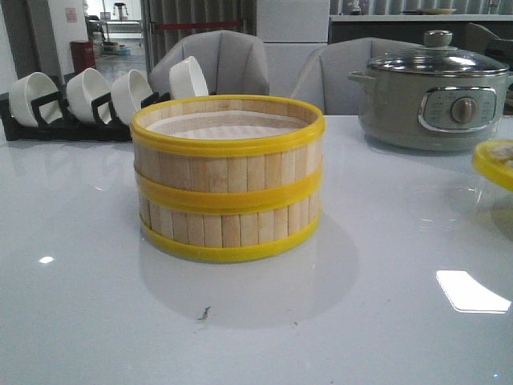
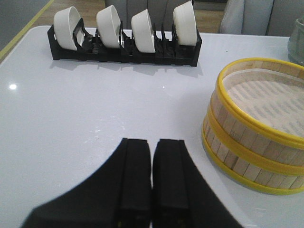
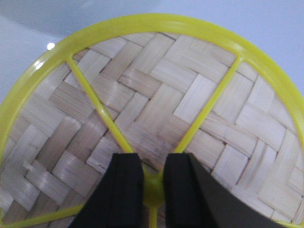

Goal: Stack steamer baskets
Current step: 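Grasp the lid hub with the right gripper and lift it, then carry the lid over the stack and lower it onto the top basket, then open the right gripper and raise it off the lid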

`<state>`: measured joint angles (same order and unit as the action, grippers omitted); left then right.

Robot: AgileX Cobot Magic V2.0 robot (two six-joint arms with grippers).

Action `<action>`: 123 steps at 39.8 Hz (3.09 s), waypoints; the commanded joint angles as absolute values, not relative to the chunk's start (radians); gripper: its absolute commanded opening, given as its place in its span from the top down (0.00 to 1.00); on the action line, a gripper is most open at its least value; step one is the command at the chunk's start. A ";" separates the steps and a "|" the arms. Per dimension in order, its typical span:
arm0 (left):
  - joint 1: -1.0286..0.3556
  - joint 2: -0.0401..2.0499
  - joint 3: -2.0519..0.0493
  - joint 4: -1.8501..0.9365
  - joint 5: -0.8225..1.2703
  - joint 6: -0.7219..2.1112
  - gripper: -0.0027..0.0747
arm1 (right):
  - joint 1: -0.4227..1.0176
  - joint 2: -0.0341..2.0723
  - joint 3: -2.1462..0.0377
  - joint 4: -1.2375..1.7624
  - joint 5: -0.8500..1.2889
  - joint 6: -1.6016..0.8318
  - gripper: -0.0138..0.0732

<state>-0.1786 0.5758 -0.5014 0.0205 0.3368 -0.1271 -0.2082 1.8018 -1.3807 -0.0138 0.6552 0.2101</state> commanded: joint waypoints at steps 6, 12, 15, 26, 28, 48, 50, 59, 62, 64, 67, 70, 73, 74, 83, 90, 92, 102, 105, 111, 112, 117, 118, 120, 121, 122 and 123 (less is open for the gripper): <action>-0.175 0.576 -0.530 0.018 0.253 -0.131 0.84 | -0.049 1.697 -1.567 -0.011 0.763 0.210 0.81; -0.175 0.576 -0.530 0.018 0.253 -0.131 0.84 | 0.100 1.704 -1.694 -0.011 0.841 0.209 0.81; -0.175 0.576 -0.530 0.018 0.253 -0.131 0.84 | 0.182 1.721 -1.758 -0.011 0.851 0.204 0.81; -0.175 0.576 -0.530 0.018 0.253 -0.131 0.84 | 0.422 1.883 -2.044 -0.011 0.958 0.196 0.81; -0.175 0.576 -0.530 0.018 0.253 -0.131 0.84 | 0.453 1.922 -2.091 -0.011 0.974 0.188 0.81; -0.175 0.576 -0.530 0.018 0.253 -0.131 0.84 | 0.568 2.089 -2.247 -0.021 1.012 0.181 0.81; -0.175 0.576 -0.530 0.018 0.253 -0.131 0.84 | 0.568 2.090 -2.247 -0.022 1.009 0.181 0.81; -0.175 0.576 -0.530 0.018 0.253 -0.131 0.84 | 0.568 2.092 -2.247 -0.022 1.006 0.181 0.81; -0.175 0.576 -0.530 0.018 0.253 -0.131 0.84 | 0.568 2.092 -2.247 -0.022 1.007 0.181 0.81; -0.175 0.576 -0.530 0.018 0.253 -0.131 0.84 | 0.568 2.092 -2.247 -0.022 1.007 0.181 0.81; -0.175 0.576 -0.530 0.018 0.253 -0.131 0.84 | 0.568 2.092 -2.247 -0.022 1.007 0.181 0.81; -0.175 0.576 -0.530 0.018 0.253 -0.131 0.84 | 0.568 2.094 -2.247 -0.022 1.007 0.181 0.81; -0.175 0.576 -0.530 0.018 0.253 -0.131 0.84 | 0.568 2.098 -2.247 -0.022 1.005 0.181 0.81; -0.175 0.576 -0.530 0.018 0.253 -0.131 0.84 | 0.568 2.099 -2.247 -0.022 1.004 0.181 0.81; -0.175 0.576 -0.530 0.018 0.253 -0.131 0.84 | 0.568 2.111 -2.247 -0.022 1.001 0.182 0.79; -0.175 0.576 -0.530 0.018 0.253 -0.131 0.84 | 0.568 2.111 -2.247 -0.022 0.993 0.182 0.55; -0.175 0.576 -0.530 0.018 0.253 -0.131 0.84 | 0.568 2.111 -2.247 -0.022 0.993 0.182 0.48; -0.175 0.576 -0.530 0.018 0.253 -0.131 0.84 | 0.568 2.092 -2.247 -0.022 0.978 0.182 0.44; -0.175 0.576 -0.530 0.018 0.253 -0.131 0.84 | 0.568 2.074 -2.247 -0.022 0.965 0.182 0.44; -0.175 0.576 -0.530 0.018 0.253 -0.131 0.84 | 0.565 2.027 -2.247 -0.058 0.936 0.182 0.44; -0.175 0.576 -0.530 0.018 0.253 -0.131 0.84 | 0.559 2.019 -2.247 -0.070 0.933 0.182 0.44; -0.175 0.576 -0.530 0.018 0.253 -0.131 0.84 | 0.524 1.963 -2.242 -0.118 0.928 0.182 0.44; -0.175 0.576 -0.530 0.018 0.253 -0.131 0.84 | 0.517 1.947 -2.238 -0.122 0.927 0.182 0.44; -0.175 0.576 -0.530 0.018 0.253 -0.131 0.84 | 0.497 1.918 -2.209 -0.131 0.916 0.182 0.44; -0.175 0.576 -0.530 0.018 0.253 -0.131 0.84 | 0.485 1.889 -2.192 -0.134 0.909 0.182 0.44; -0.175 0.576 -0.530 0.018 0.253 -0.131 0.84 | 0.475 1.877 -2.164 -0.134 0.896 0.182 0.44; -0.175 0.576 -0.530 0.018 0.253 -0.131 0.84 | 0.462 1.844 -2.139 -0.135 0.885 0.182 0.44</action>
